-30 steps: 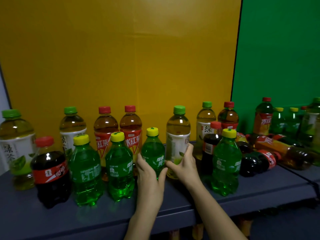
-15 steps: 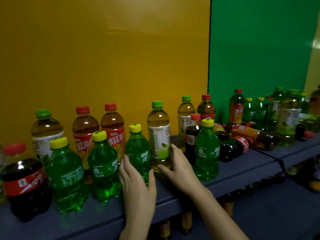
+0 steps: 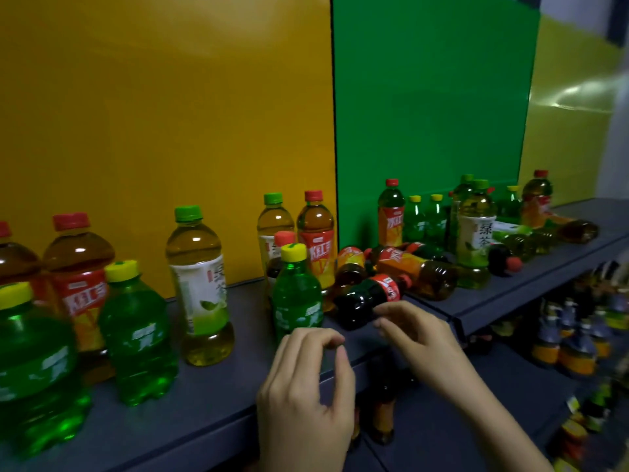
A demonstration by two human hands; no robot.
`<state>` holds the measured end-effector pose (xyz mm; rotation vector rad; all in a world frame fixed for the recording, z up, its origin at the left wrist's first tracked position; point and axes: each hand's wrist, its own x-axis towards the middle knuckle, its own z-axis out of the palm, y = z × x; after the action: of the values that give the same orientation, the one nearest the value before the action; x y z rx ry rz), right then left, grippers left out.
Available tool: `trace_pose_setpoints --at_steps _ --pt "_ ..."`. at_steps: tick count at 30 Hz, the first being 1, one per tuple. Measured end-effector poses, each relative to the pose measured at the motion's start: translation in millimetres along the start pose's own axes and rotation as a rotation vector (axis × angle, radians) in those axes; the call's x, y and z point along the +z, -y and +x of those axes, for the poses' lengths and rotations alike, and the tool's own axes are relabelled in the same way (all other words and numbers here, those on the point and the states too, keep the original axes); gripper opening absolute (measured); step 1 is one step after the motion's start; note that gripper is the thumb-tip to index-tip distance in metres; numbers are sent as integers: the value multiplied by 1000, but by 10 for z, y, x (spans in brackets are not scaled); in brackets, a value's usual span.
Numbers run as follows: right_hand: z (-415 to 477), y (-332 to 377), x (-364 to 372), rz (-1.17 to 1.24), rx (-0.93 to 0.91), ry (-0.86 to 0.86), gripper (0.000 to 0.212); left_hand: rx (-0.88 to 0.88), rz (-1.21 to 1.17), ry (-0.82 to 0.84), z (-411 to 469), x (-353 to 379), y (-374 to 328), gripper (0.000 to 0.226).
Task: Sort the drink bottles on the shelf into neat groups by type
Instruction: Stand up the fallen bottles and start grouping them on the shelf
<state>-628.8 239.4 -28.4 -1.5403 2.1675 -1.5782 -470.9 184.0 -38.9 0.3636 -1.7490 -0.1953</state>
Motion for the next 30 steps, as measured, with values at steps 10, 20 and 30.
trace_pose_setpoints --at_steps 10,20,30 --pt "923 -883 -851 -141 -65 59 14 -156 359 264 421 1240 -64 25" --pt "1813 -1051 -774 -546 -80 246 50 -181 866 743 831 1762 119 66" --pt "1900 -1059 -604 -733 50 300 52 -254 878 596 715 1786 140 65"
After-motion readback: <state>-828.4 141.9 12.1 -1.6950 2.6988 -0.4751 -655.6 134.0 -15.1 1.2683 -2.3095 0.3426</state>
